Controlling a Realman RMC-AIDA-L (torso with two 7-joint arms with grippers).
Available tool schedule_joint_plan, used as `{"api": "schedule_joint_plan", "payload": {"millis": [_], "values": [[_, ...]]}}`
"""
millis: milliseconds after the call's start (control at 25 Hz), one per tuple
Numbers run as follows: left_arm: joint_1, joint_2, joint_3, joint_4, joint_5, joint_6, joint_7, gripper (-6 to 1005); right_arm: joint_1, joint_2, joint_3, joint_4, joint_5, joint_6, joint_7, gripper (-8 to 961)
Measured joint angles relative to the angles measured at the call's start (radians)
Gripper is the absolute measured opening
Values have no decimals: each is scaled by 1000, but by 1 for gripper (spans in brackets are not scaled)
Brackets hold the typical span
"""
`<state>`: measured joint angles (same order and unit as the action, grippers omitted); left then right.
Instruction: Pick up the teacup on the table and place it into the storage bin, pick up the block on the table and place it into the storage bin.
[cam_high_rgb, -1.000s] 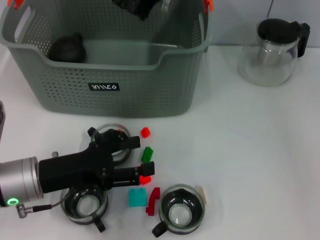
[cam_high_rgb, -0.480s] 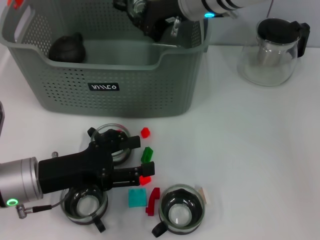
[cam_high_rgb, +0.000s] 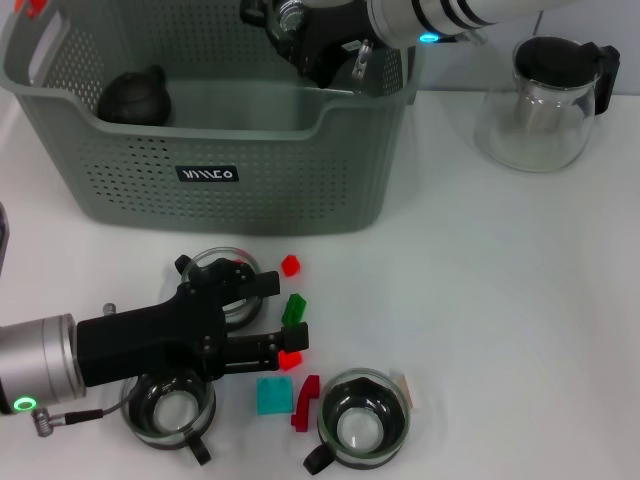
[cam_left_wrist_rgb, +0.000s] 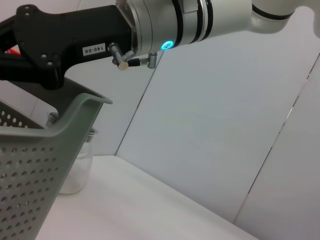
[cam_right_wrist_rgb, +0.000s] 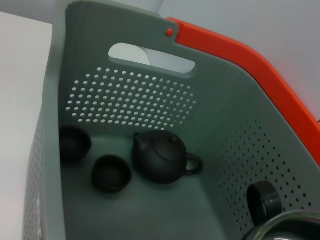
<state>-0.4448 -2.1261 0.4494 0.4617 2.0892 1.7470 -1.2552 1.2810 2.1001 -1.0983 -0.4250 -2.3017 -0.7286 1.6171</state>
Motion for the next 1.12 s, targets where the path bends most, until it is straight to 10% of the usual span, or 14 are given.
{"api": "schedule_joint_plan", "payload": {"millis": [520, 760, 960, 1120], "values": [[3, 0, 0, 0, 0, 1, 0, 932, -30, 0, 2, -39, -1, 0, 11, 226], [5, 0, -1, 0, -1, 6, -2, 933, -78, 3, 0, -147, 34, -37, 23, 475], [4, 0, -2, 1, -2, 10, -4, 933, -199, -1, -2, -396, 225, -244, 2, 718], [3, 2, -2, 4, -3, 16, -4, 932, -347, -6, 0, -605, 422, -519, -56, 729]]}}
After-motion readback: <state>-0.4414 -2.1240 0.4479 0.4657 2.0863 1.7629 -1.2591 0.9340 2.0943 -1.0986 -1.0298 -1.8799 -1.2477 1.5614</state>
